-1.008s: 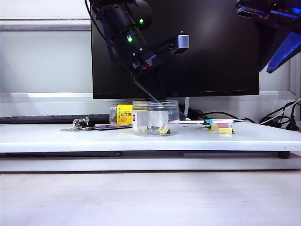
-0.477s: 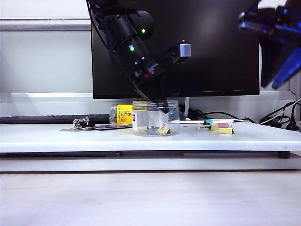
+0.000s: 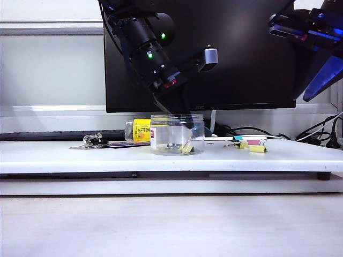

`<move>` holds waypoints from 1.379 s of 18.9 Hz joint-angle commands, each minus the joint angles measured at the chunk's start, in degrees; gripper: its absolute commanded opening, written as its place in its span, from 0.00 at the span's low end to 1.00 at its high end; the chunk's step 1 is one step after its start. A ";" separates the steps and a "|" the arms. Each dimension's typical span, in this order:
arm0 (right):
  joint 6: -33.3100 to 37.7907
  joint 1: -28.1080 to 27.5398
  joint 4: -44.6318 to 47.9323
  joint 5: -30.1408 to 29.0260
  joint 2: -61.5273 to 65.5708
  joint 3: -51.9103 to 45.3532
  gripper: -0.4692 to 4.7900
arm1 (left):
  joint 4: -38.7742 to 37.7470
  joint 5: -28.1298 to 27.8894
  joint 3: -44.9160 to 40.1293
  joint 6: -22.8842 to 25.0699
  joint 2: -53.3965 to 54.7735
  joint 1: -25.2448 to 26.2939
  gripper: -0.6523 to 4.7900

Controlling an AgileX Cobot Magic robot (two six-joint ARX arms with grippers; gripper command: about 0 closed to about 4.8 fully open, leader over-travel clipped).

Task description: Take the clips out of the round transparent plastic box and place them on the table.

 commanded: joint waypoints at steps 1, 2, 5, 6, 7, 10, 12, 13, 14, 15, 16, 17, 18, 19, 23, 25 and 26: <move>0.26 0.07 0.59 -0.26 -0.22 0.17 0.31 | -1.22 0.68 0.26 0.68 0.46 0.22 0.38; 0.26 0.07 0.57 -0.26 -0.22 0.17 0.31 | -1.38 0.68 0.26 0.68 0.66 0.31 0.38; 0.26 0.07 0.57 -0.26 -0.22 0.17 0.31 | -1.77 0.90 0.26 0.68 1.07 0.52 0.38; 0.26 0.07 0.59 -0.26 -0.22 0.17 0.31 | -1.79 1.40 0.26 0.68 1.18 0.50 0.38; 0.26 0.07 0.57 -0.26 -0.22 0.17 0.31 | -1.92 2.23 0.26 0.66 1.31 0.50 0.38; 0.26 0.07 0.57 -0.24 -0.22 0.17 0.31 | -2.60 2.84 0.26 0.68 2.38 0.50 0.28; 0.26 0.07 0.59 -0.24 -0.22 0.17 0.31 | -2.49 2.95 0.26 0.74 2.73 0.50 0.22; 0.26 0.07 0.59 -0.24 -0.22 0.17 0.31 | -2.25 2.82 0.26 0.72 2.73 0.50 0.14; 0.26 0.07 0.61 -0.24 -0.22 0.17 0.31 | -1.79 2.82 0.26 0.72 2.71 0.50 0.11; 0.26 0.07 0.59 -0.24 -0.22 0.17 0.31 | -1.57 2.80 0.26 0.72 2.71 0.50 0.11; 0.26 0.07 0.57 -0.24 -0.22 0.17 0.31 | -1.42 2.78 0.26 0.70 2.71 0.52 0.11; 0.26 0.07 0.59 -0.24 -0.22 0.17 0.31 | -1.22 2.78 0.26 0.66 2.71 0.50 0.11; 0.26 0.07 0.57 -0.24 -0.22 0.17 0.31 | -1.11 2.75 0.26 0.66 2.71 0.50 0.11; 0.26 0.07 0.59 -0.24 -0.22 0.17 0.31 | -1.09 2.40 0.26 0.68 2.71 0.50 0.11; 0.24 0.07 0.63 -0.22 -0.22 0.17 0.31 | -1.90 0.00 0.70 0.46 2.56 0.50 0.11; 0.24 0.07 0.66 -0.24 -0.22 0.17 0.31 | -2.27 -0.02 0.68 0.42 1.90 0.50 0.11; 0.24 0.07 0.66 -0.24 -0.22 0.17 0.31 | -2.60 -0.02 0.68 0.37 1.55 0.50 0.11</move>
